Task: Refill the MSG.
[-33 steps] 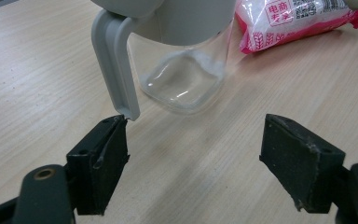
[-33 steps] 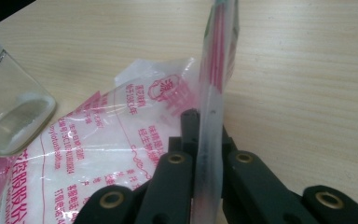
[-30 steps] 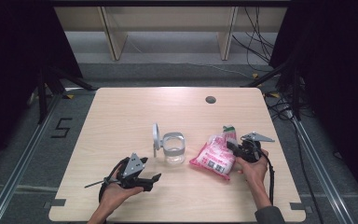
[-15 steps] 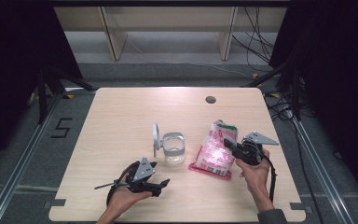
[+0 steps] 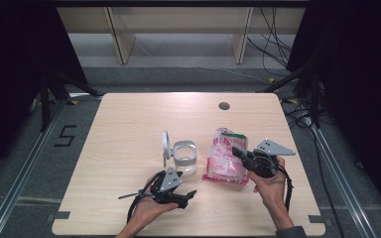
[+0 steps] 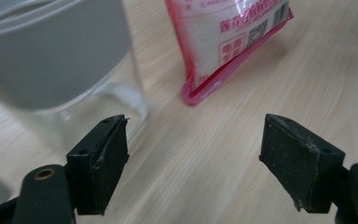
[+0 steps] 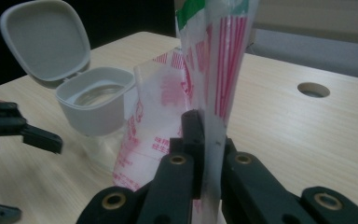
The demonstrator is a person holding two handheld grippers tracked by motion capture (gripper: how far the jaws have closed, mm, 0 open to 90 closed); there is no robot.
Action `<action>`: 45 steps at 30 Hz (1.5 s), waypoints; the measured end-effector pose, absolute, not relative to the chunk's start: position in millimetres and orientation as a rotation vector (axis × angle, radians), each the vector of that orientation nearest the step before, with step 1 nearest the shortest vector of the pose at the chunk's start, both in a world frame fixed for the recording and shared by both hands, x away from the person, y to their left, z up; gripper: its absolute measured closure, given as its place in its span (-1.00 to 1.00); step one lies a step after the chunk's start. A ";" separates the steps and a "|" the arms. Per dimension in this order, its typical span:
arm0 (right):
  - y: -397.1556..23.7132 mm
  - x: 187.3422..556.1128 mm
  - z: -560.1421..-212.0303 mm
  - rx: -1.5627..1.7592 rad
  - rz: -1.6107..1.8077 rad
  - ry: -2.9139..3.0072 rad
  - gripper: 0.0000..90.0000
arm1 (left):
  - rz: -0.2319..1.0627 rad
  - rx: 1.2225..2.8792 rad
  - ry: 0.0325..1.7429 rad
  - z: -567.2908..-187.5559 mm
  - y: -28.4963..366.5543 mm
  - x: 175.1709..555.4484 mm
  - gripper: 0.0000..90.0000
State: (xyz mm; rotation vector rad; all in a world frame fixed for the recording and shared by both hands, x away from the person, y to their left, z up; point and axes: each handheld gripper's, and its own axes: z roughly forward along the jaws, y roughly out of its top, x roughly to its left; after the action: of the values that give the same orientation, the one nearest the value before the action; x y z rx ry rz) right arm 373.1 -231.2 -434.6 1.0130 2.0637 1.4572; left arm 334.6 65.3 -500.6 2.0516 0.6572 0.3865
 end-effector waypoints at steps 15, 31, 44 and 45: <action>-220.2 364.5 -408.3 0.900 1.392 2.095 1.00 | 0.375 2.009 0.697 -493.1 31.1 346.5 -0.49; -209.7 357.8 -374.2 0.868 1.371 2.125 1.00 | 0.353 1.934 0.703 -498.3 12.0 344.1 -0.48; -191.7 356.0 -350.1 0.778 1.435 2.105 1.00 | 0.363 1.890 0.719 -503.9 3.5 348.3 -0.24; -190.5 354.2 -349.2 0.792 1.433 2.107 1.00 | 0.359 1.888 0.716 -504.7 2.8 348.9 -0.19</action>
State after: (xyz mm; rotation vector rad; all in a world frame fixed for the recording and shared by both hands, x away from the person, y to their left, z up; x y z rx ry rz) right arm 354.2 -190.5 -349.2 0.7923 2.1073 1.4331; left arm 348.9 2.8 -504.7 1.8883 0.7165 0.3588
